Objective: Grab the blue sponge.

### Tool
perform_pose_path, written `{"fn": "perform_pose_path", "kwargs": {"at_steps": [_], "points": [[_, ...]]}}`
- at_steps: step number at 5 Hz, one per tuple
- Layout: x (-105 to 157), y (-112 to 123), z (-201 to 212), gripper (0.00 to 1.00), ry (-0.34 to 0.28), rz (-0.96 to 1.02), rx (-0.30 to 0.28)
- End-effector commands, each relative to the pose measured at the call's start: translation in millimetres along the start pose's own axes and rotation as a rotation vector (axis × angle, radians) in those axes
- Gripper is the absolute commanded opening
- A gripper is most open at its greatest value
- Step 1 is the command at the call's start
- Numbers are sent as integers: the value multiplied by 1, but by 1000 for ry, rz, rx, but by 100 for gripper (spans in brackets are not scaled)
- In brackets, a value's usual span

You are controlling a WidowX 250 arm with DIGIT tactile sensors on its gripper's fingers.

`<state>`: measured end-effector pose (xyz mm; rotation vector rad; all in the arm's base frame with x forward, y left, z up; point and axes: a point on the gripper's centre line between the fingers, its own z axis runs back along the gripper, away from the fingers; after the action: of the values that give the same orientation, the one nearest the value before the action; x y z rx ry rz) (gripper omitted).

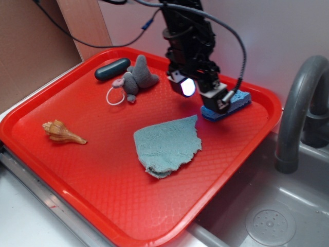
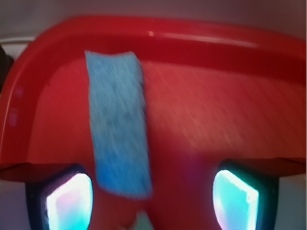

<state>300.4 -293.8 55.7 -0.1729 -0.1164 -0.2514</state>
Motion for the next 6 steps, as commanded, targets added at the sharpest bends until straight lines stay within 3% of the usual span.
{"fn": "perform_pose_path", "kwargs": {"at_steps": [1, 3, 4, 5, 6], "points": [[10, -35, 3, 100, -33, -82, -10], [-3, -38, 3, 0, -12, -82, 85], [-3, -26, 23, 0, 32, -107, 83], [-10, 4, 80, 0, 118, -143, -186], [-32, 29, 137, 0, 52, -107, -176]]}}
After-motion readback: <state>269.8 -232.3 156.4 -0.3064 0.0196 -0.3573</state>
